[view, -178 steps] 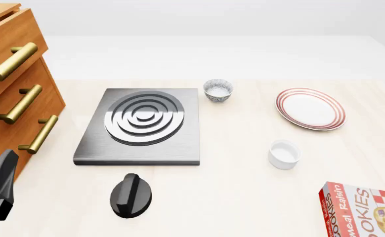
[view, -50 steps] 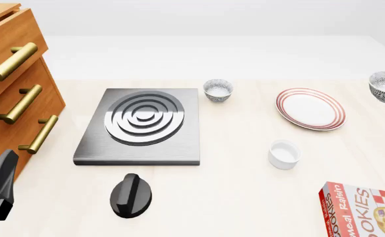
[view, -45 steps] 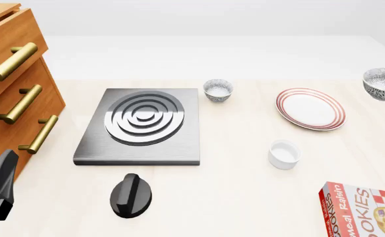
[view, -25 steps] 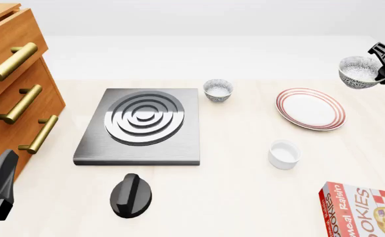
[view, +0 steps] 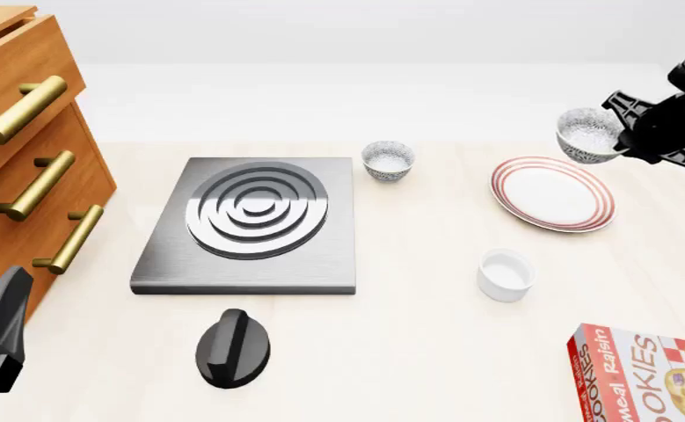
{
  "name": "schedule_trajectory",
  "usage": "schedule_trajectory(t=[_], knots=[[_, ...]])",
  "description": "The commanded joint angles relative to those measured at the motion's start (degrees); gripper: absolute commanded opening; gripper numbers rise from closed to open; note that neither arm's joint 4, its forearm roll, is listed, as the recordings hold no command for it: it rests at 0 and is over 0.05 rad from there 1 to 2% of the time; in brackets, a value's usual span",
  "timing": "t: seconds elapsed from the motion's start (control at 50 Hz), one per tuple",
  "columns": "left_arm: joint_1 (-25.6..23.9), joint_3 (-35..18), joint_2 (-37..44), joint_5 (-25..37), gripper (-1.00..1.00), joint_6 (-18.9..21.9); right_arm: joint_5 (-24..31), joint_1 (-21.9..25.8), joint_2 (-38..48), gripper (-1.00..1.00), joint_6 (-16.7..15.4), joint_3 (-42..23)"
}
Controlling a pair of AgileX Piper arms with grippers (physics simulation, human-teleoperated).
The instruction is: Pick the akita bowl next to the cookies box and place it on the plate.
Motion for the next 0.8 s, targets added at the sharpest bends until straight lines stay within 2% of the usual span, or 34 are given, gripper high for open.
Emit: schedule_trajectory(t=[0.02,0.48,0.8], knots=[[0.0,0.0,0.0,0.0,1.0,0.0,-4.0,1.7,2.2,-1.0,1.0,1.5],[0.0,0.0,0.0,0.0,1.0,0.0,-7.1,2.6,7.8,-1.0,1.9,1.2],[0.0,0.0,0.0,0.0,1.0,0.0,-8.2,2.0,11.1,-1.0,1.4,0.9]])
